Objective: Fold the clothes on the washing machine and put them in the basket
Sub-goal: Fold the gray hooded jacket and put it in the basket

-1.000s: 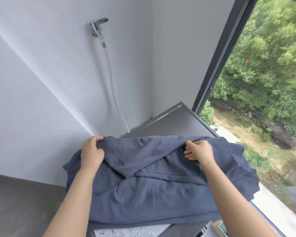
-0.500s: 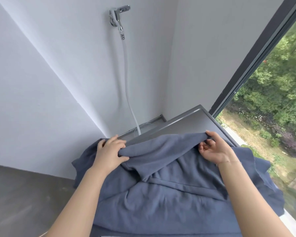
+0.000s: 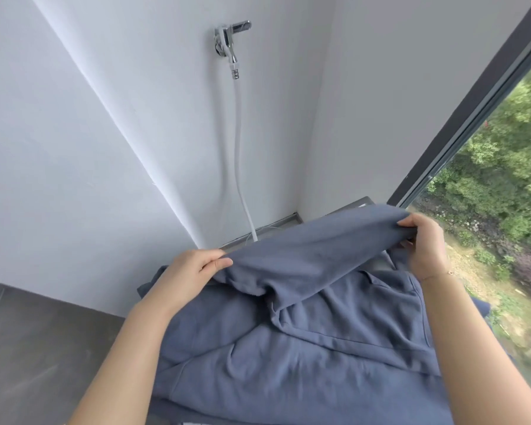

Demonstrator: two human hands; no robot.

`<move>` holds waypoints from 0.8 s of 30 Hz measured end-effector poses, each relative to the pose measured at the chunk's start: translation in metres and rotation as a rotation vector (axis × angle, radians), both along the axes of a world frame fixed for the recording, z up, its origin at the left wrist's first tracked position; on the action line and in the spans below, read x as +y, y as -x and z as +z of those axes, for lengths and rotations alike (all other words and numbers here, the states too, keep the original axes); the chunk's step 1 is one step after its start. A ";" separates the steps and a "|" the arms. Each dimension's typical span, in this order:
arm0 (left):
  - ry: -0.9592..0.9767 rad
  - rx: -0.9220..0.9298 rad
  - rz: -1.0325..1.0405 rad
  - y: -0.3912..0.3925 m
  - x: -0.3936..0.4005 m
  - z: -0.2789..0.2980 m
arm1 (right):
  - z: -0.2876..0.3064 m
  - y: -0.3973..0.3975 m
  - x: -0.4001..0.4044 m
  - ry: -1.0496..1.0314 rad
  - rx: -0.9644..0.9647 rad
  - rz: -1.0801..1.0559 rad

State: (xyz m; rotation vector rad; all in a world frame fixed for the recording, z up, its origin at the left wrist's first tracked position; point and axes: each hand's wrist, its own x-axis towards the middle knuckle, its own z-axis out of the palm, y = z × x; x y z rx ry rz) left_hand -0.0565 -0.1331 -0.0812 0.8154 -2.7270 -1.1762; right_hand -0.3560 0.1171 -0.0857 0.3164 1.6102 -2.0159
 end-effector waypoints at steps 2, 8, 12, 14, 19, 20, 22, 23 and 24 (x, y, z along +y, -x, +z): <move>0.006 0.023 0.037 -0.004 -0.005 0.005 | 0.007 0.008 0.001 0.433 -0.047 0.052; -0.144 -0.151 -0.006 -0.014 -0.010 0.008 | 0.016 -0.009 -0.010 0.911 -0.186 -0.034; -0.394 -0.388 -0.087 -0.040 -0.003 0.003 | 0.013 -0.054 0.003 0.988 -0.394 -0.060; -0.412 -0.486 -0.123 -0.054 -0.002 -0.006 | 0.014 -0.072 0.014 0.905 -0.400 0.008; 0.184 -0.719 -0.175 -0.073 -0.012 -0.030 | 0.028 -0.099 0.038 0.743 -0.334 0.033; 0.305 -0.751 -0.208 -0.072 -0.009 -0.031 | 0.030 -0.104 0.043 0.750 -0.308 0.057; 0.377 -0.745 -0.298 -0.064 0.008 -0.029 | 0.040 -0.116 0.049 0.736 -0.233 0.129; 0.330 -0.632 -0.305 -0.059 0.018 -0.024 | 0.048 -0.126 0.053 0.737 -0.198 0.157; 0.244 -0.458 -0.264 -0.053 0.026 -0.020 | 0.053 -0.134 0.056 0.780 -0.157 0.196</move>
